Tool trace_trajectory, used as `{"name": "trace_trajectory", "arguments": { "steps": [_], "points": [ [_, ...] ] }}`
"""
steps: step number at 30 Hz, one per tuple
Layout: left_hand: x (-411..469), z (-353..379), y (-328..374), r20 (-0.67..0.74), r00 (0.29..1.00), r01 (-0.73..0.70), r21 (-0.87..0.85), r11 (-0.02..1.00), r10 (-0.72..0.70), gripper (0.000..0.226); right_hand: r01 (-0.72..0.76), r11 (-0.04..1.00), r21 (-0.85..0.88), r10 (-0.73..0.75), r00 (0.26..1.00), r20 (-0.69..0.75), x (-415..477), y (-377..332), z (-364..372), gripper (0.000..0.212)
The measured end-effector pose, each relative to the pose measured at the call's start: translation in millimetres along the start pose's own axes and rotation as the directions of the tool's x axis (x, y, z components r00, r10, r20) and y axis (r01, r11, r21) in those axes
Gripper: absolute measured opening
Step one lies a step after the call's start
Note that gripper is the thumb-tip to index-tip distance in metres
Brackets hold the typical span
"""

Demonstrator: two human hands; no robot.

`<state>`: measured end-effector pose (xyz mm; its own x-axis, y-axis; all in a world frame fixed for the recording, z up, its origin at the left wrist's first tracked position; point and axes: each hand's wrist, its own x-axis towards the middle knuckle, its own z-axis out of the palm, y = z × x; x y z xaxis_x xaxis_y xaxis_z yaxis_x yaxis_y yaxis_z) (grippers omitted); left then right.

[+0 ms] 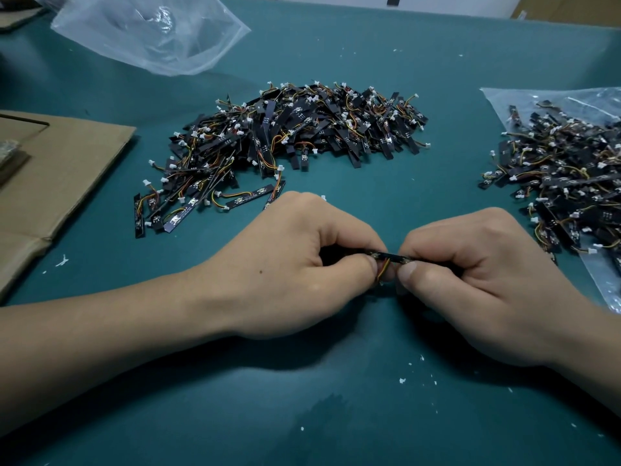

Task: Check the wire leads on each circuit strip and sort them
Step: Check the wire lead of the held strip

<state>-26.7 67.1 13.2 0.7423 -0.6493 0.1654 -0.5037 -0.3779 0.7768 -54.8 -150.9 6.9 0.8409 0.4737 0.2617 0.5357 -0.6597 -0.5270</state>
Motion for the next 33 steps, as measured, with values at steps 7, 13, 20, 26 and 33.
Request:
{"name": "trace_trajectory", "arguments": {
  "steps": [7,13,20,26,33],
  "points": [
    [1.1,0.5,-0.6,-0.009,1.000,0.001,-0.029,1.000,-0.001,0.021,-0.006,1.000,-0.026,0.006,1.000,0.005,0.0,-0.8,-0.2,0.032],
    [1.4,0.5,-0.7,0.003,1.000,-0.012,-0.015,1.000,0.012,0.020,-0.010,0.999,-0.042,0.011,1.000,0.019,0.2,-1.9,0.1,0.031],
    [1.8,3.1,-1.8,-0.022,1.000,0.015,0.007,1.000,-0.015,0.022,-0.003,0.998,-0.061,0.004,1.000,0.029,0.8,-3.0,0.2,0.031],
    [-0.2,4.0,-0.2,-0.060,0.998,0.005,0.035,0.999,-0.002,0.021,0.001,0.998,-0.058,0.000,1.000,0.019,1.1,-2.4,0.2,0.030],
    [-1.0,3.4,-0.9,-0.044,0.999,-0.021,0.034,0.999,0.022,0.021,-0.017,0.998,-0.065,0.018,1.000,0.023,0.7,-3.1,0.8,0.030]
  ]
}}
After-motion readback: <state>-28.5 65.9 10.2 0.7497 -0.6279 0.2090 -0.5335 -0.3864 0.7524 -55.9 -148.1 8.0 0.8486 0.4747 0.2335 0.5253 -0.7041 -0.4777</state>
